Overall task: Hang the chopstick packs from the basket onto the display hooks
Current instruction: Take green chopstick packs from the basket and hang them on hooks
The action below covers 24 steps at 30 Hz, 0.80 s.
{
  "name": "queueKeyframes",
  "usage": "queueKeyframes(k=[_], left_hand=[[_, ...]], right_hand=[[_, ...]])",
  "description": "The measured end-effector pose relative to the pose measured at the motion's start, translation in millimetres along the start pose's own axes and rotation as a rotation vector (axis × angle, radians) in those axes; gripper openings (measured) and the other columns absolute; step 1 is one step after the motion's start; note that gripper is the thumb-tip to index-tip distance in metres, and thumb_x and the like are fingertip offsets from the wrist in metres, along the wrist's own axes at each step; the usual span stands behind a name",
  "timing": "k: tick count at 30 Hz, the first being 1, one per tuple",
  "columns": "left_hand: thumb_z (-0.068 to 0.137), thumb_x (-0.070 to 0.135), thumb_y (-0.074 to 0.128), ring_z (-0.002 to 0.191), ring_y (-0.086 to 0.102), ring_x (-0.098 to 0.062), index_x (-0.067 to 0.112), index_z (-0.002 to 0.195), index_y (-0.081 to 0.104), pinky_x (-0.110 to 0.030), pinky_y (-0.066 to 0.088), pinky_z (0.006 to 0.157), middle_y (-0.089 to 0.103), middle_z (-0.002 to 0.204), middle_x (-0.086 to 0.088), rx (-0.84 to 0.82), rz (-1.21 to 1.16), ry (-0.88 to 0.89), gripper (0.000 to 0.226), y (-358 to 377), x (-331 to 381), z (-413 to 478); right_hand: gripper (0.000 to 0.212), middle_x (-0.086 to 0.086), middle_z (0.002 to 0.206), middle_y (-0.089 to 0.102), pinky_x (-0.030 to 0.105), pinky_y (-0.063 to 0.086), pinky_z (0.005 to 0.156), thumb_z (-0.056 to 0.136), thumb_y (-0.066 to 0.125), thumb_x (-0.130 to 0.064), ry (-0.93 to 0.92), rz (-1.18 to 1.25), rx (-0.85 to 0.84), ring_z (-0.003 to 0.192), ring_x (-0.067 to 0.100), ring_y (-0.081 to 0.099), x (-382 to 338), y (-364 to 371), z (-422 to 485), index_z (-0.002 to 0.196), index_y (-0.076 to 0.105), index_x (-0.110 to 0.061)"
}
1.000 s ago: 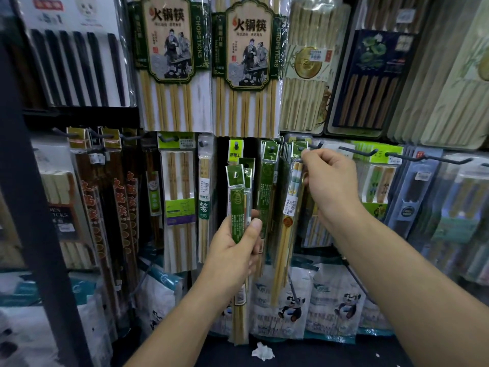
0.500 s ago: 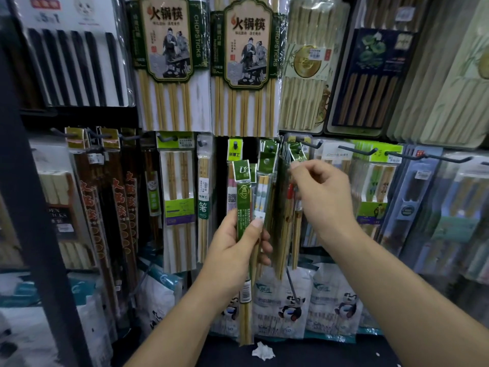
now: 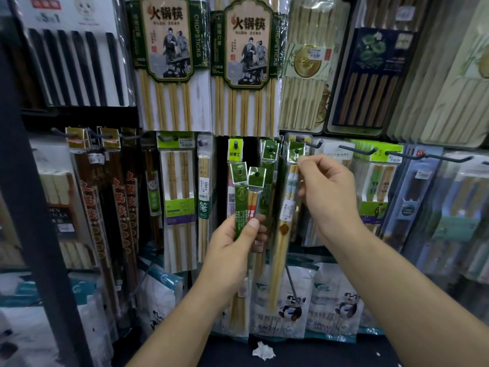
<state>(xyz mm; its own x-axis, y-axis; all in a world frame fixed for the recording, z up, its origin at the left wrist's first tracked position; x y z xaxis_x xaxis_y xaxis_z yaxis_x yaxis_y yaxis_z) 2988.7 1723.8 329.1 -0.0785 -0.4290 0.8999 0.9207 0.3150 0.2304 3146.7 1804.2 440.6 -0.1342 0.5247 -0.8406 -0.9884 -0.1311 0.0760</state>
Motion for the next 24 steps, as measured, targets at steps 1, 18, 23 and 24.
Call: queueKeyframes(k=[1, 18, 23, 24], left_hand=[[0.105, 0.022, 0.054, 0.079, 0.067, -0.009, 0.021, 0.106, 0.073, -0.019, 0.054, 0.068, 0.072, 0.083, 0.006, 0.003, 0.011, -0.006, 0.019, -2, -1, 1], [0.106, 0.02, 0.051, 0.064, 0.056, -0.01, 0.02, 0.118, 0.07, -0.022, 0.049, 0.056, 0.063, 0.073, 0.0, -0.055, -0.023, -0.022, 0.022, 7, 3, -2], [0.106, 0.02, 0.052, 0.063, 0.056, -0.009, 0.022, 0.119, 0.07, -0.022, 0.049, 0.055, 0.063, 0.073, 0.001, -0.056, -0.017, -0.017, 0.022, 6, 3, -2], [0.106, 0.02, 0.052, 0.063, 0.056, -0.009, 0.023, 0.119, 0.07, -0.023, 0.049, 0.055, 0.063, 0.073, 0.0, -0.057, -0.014, -0.017, 0.022, 7, 3, -2]], right_hand=[[0.029, 0.004, 0.067, 0.049, 0.027, 0.04, 0.056, 0.099, 0.062, -0.025, -0.004, -0.015, 0.03, 0.06, 0.016, 0.043, 0, -4, 4, 0.076, 0.064, -0.007], [0.035, 0.007, 0.068, 0.043, 0.016, 0.045, 0.059, 0.098, 0.06, -0.024, -0.037, -0.161, 0.083, 0.064, 0.014, 0.041, 1, -12, 22, 0.085, 0.059, 0.008], [0.037, 0.002, 0.062, 0.043, 0.016, 0.044, 0.054, 0.098, 0.061, -0.027, -0.047, -0.177, 0.084, 0.058, 0.011, 0.039, 0, -11, 24, 0.08, 0.057, 0.005], [0.037, -0.001, 0.058, 0.042, 0.018, 0.045, 0.056, 0.097, 0.061, -0.027, -0.049, -0.188, 0.085, 0.055, 0.01, 0.038, 0, -11, 24, 0.076, 0.056, 0.003]])
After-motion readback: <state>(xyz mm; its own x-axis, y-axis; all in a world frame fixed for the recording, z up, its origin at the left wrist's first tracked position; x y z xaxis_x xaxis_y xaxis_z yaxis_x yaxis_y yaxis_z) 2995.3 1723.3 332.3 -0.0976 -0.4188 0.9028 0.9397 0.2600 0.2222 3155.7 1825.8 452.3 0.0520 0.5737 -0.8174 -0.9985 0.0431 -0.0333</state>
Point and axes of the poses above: each hand's wrist, its own z-axis towards the middle knuckle, its own y-axis out of the palm, x = y × z, the point moved 10 cm from there along z, towards the middle knuckle
